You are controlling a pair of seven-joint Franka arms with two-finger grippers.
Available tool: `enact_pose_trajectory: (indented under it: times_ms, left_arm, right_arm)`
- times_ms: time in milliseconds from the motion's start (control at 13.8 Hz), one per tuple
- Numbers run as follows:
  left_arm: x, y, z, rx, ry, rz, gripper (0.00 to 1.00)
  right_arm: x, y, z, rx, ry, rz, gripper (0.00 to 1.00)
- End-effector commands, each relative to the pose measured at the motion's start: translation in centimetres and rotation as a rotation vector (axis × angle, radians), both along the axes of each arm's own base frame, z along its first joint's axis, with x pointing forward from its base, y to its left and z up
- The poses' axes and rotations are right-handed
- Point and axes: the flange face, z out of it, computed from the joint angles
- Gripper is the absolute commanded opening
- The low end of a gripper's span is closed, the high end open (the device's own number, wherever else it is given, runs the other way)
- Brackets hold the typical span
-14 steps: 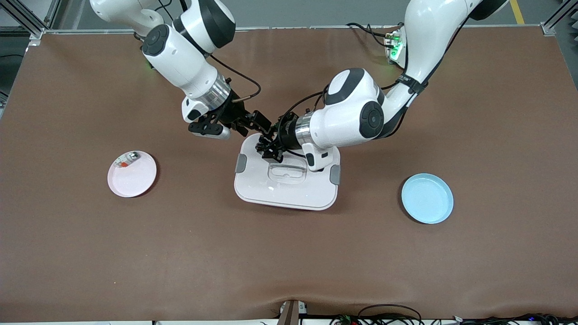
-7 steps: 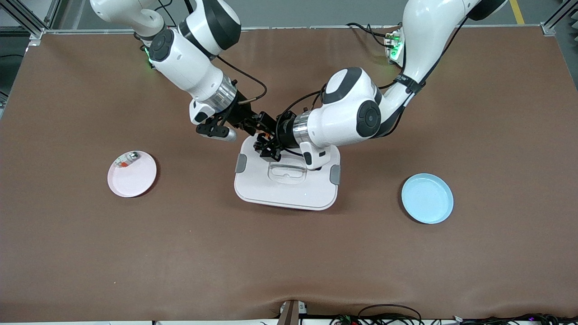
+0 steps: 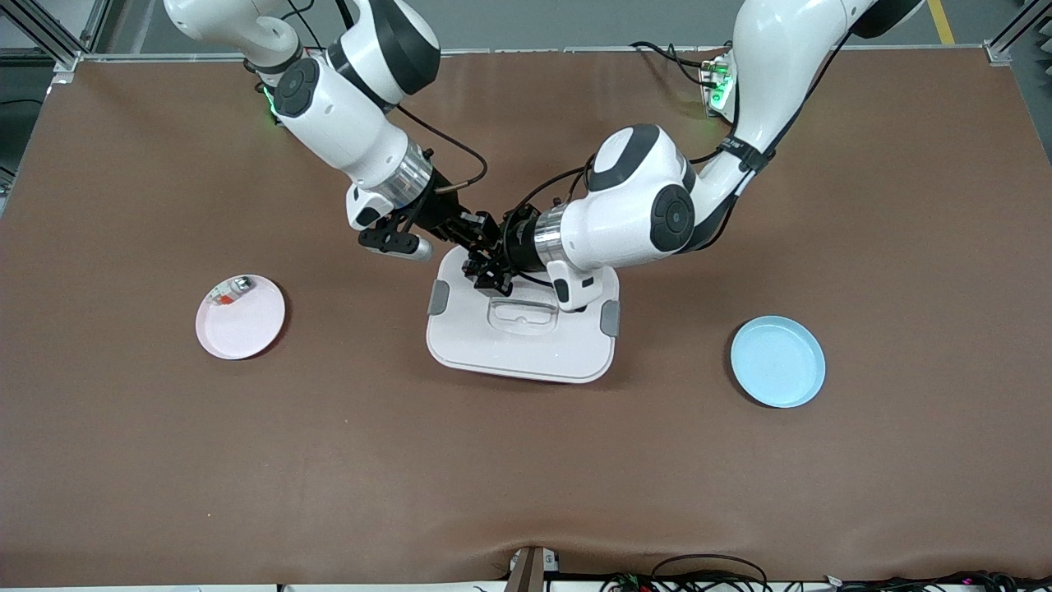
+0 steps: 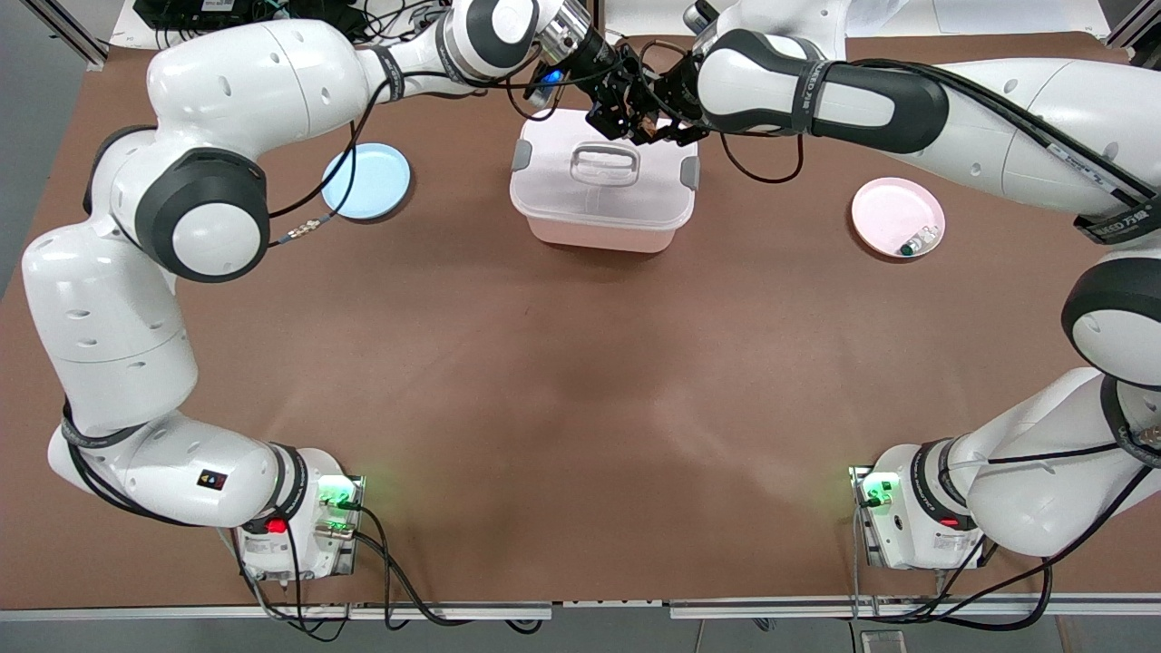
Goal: Transfer orange switch to right arm and place
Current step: 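Grasp the switch with the right gripper and open the left gripper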
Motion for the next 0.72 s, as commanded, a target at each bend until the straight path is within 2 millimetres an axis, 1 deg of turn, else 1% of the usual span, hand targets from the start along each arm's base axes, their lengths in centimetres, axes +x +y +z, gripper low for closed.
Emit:
enact_pose_trajectory:
  times_ms: [0, 217, 362, 435, 507, 579, 652]
  left_arm:
    - [-0.1, -0.8, 0.6, -0.022, 0.012, 0.017, 0.0]
    - [-0.1, -0.8, 0.7, -0.023, 0.01, 0.016, 0.0]
    - [0.1, -0.5, 0.7, -0.023, 0.006, 0.018, 0.0]
    - [0.2, -0.4, 0.8, -0.024, 0.004, 0.019, 0.17]
    - [0.1, -0.4, 0.9, -0.025, -0.003, 0.013, 0.69]
    - [0.1, -0.6, 1.6, -0.033, -0.018, 0.007, 1.0]
    - [0.4, -0.5, 1.9, -0.037, -0.017, 0.018, 1.0]
  right_arm:
    - [0.1, 0.7, 0.5, 0.021, 0.0, 0.008, 0.0]
    - [0.1, 0.7, 0.5, 0.022, 0.001, 0.008, 0.0]
    - [0.2, 0.9, 1.1, 0.029, -0.006, 0.008, 0.0]
    - [0.1, 0.9, 1.2, 0.025, 0.009, 0.016, 0.0]
    - [0.2, 1.0, 1.5, 0.023, 0.023, 0.025, 0.0]
    - [0.3, 0.7, 1.7, 0.018, 0.041, 0.031, 0.0]
    - [0.5, 0.4, 2.1, 0.016, 0.057, 0.038, 0.0]
